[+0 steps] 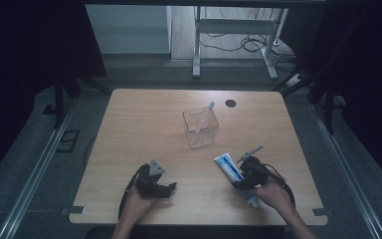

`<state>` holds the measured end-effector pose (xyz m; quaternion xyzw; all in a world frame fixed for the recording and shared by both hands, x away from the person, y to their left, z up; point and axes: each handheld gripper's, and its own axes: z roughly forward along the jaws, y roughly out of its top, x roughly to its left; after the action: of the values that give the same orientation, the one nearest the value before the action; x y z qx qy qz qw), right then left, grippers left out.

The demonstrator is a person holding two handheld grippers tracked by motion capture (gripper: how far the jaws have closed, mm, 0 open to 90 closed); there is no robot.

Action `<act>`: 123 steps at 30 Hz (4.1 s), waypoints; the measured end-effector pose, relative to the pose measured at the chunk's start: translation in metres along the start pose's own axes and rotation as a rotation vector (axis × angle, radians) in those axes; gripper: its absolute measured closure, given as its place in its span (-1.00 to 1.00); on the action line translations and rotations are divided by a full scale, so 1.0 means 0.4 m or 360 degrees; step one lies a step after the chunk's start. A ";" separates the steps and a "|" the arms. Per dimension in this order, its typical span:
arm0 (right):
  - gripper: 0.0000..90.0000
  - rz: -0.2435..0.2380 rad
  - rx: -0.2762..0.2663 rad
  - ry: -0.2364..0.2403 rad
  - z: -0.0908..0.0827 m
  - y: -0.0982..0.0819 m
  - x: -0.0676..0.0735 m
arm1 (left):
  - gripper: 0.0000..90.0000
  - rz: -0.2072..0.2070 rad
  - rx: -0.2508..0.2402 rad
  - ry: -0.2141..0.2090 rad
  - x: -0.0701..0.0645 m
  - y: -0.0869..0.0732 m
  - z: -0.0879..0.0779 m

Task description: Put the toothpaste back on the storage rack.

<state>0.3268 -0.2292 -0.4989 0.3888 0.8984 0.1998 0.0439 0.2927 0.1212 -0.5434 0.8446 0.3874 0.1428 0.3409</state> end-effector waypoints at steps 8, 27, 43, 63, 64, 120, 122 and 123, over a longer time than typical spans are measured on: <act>-0.08 0.0030 0.0061 -0.0024 0.026 0.018 -0.004 | -0.70 -0.0001 -0.0001 0.0000 0.000 0.000 0.000; 0.58 0.0026 0.0116 -0.0025 0.002 0.026 0.000 | -0.70 0.0000 0.0002 0.0000 0.000 0.000 0.000; 0.60 0.0004 -0.0022 0.0003 -0.058 0.017 -0.015 | -0.70 0.0008 0.0008 0.0001 0.001 0.000 -0.001; 0.60 -0.0026 -0.0125 0.0022 -0.118 0.062 -0.024 | -0.70 0.0011 0.0002 0.0002 0.001 0.001 0.000; 0.60 -0.0030 -0.0128 0.0019 -0.121 0.066 -0.023 | -0.70 0.0010 0.0002 0.0002 0.001 0.001 0.000; 0.61 -0.0074 -0.0391 0.0058 -0.169 0.302 -0.040 | -0.70 0.0010 0.0001 0.0002 0.001 0.001 0.000; 0.61 -0.0076 -0.0399 0.0058 -0.167 0.310 -0.042 | -0.70 0.0010 0.0001 0.0002 0.001 0.001 0.000; 0.61 -0.0075 -0.0411 0.0057 -0.166 0.315 -0.043 | -0.70 0.0011 0.0002 0.0002 0.001 0.001 0.000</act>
<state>0.4090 -0.1851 -0.3897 0.3552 0.8747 0.3194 0.0822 0.2931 0.1216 -0.5433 0.8459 0.3849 0.1443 0.3398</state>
